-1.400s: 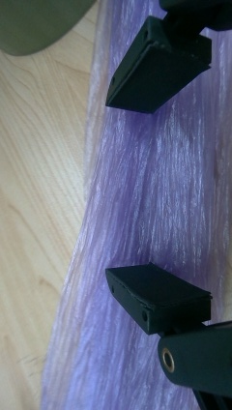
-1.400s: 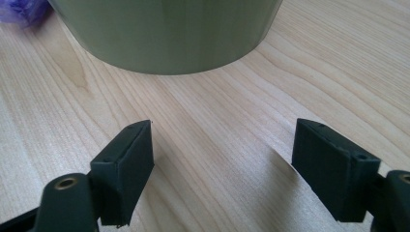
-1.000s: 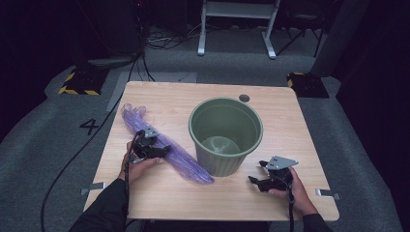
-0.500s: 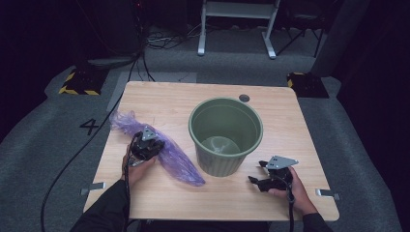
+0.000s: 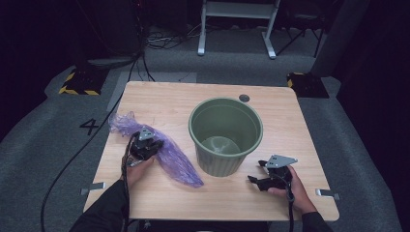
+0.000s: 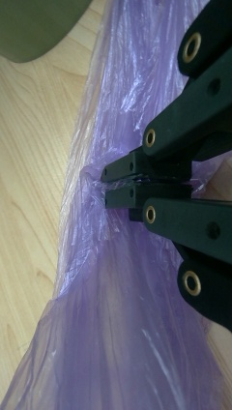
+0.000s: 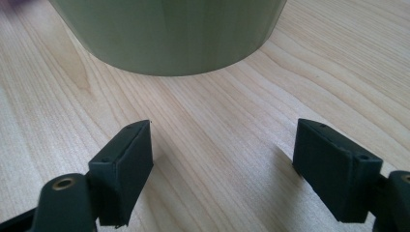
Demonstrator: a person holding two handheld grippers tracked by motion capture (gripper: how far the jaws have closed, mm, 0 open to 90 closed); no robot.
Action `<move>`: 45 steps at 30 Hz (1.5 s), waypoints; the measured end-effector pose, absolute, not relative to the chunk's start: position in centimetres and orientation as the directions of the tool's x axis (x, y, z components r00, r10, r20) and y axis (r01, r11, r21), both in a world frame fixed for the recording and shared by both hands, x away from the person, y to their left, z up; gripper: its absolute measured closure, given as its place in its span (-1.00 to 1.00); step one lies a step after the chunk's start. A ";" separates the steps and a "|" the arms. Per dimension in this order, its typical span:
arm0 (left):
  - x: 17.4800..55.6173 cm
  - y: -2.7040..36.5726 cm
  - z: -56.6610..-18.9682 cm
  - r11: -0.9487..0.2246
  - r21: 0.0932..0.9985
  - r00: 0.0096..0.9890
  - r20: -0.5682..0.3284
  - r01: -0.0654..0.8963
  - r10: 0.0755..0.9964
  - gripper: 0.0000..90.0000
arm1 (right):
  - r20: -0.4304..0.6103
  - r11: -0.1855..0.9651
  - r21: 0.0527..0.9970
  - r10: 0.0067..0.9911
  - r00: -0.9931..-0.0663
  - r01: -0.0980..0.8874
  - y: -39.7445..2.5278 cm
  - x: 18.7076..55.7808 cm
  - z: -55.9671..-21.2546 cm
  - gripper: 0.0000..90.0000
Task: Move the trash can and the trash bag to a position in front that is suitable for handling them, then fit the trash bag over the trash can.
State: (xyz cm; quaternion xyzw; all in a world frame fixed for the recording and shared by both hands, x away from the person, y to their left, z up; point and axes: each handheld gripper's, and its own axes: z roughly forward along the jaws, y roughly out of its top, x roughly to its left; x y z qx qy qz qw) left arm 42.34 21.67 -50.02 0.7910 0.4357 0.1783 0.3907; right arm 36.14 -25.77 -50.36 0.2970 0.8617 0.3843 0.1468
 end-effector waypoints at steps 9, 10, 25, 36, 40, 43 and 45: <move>41.6 22.6 -47.8 -0.258 0.841 0.543 -0.050 0.476 0.838 0.97 | -0.023 0.532 0.748 0.620 -0.785 0.397 -25.7 36.3 -50.3 -0.51; 41.6 23.2 -46.9 -0.220 0.858 0.532 -0.071 0.464 0.844 0.97 | -0.024 0.534 0.748 0.616 -0.787 0.395 -25.6 36.4 -50.3 -0.51; 41.4 23.6 -43.5 -0.137 0.909 0.531 -0.103 0.394 0.841 0.97 | -0.037 0.535 0.750 0.621 -0.783 0.388 -25.7 36.2 -50.3 -0.49; 41.8 23.0 -40.8 -0.090 0.936 0.514 -0.104 0.340 0.852 0.97 | -0.031 0.524 0.753 0.631 -0.775 0.397 -26.1 36.2 -50.1 -0.49; 42.1 22.9 -39.5 -0.097 0.941 0.520 -0.092 0.324 0.849 0.97 | -0.030 0.526 0.753 0.628 -0.778 0.396 -26.0 36.1 -50.1 -0.50; 42.1 22.8 -39.0 -0.091 0.945 0.522 -0.092 0.314 0.848 0.97 | -0.032 0.529 0.752 0.627 -0.779 0.394 -26.0 36.0 -50.1 -0.50; 42.2 22.8 -38.4 -0.089 0.949 0.528 -0.090 0.304 0.844 0.97 | -0.032 0.528 0.752 0.627 -0.778 0.395 -25.9 36.0 -50.1 -0.50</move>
